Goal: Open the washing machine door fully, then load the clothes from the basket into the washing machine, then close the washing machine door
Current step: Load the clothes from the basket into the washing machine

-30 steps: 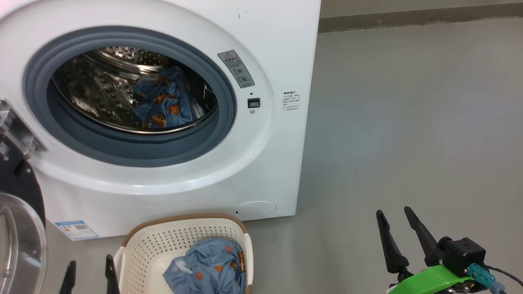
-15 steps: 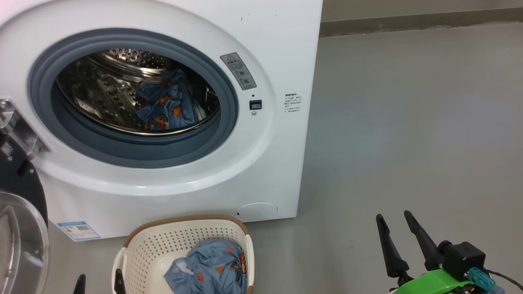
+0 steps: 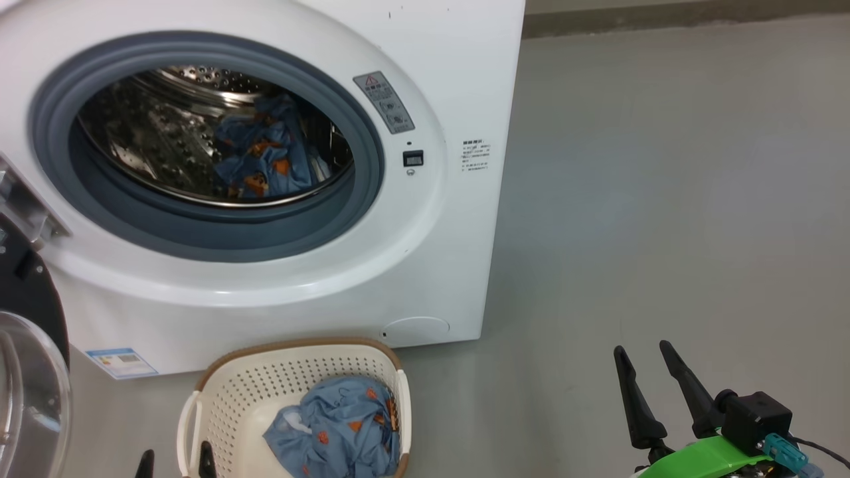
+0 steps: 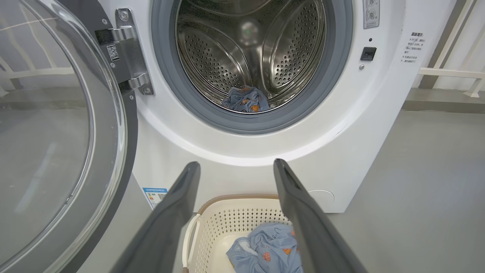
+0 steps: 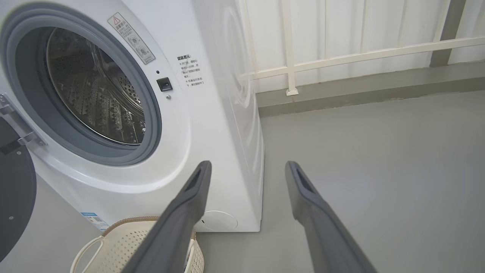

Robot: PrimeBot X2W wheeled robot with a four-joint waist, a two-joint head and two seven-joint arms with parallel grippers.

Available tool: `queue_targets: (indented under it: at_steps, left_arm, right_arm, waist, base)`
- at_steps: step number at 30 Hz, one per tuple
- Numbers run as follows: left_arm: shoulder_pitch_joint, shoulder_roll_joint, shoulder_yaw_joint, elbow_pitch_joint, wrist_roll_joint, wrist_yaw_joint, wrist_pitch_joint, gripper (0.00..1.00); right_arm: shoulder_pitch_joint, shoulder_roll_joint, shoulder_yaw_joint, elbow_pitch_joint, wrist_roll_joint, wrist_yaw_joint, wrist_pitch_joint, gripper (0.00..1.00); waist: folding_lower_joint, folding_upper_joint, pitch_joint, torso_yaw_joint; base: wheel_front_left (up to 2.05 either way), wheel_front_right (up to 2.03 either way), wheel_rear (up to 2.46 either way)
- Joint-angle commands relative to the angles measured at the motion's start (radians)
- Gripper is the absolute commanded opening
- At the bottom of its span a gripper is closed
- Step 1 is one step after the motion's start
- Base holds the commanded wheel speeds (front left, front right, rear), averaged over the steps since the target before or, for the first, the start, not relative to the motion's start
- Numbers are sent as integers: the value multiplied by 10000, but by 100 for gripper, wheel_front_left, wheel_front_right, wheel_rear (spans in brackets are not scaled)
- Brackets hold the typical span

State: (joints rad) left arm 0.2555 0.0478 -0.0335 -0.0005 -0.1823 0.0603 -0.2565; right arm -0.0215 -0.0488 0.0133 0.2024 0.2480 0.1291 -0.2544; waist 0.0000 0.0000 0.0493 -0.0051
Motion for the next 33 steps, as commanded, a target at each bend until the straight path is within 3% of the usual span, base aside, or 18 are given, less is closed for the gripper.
queue_targets:
  at_steps: [1, 13, 33]
  left_arm:
    - [-454, 25, 237, -135, -79, 39, -53, 100]
    - [-1431, 24, -202, 1138, -453, -462, -53, 100]
    - [-5110, 24, -122, 4617, -1090, -1534, -53, 100]
  right_arm:
    - [-300, -14, 201, -250, 3, 16, -74, 100]
    - [-721, -14, 167, -353, 100, 16, -74, 100]
    - [-1943, -14, 206, -900, 173, 16, -74, 100]
  waist:
    - [0, 0, 190, -23]
    - [0, 0, 1409, -325]
    - [0, 0, 4990, -1075]
  base:
    - [0, 0, 0]
    - [0, 0, 0]
    - [0, 0, 0]
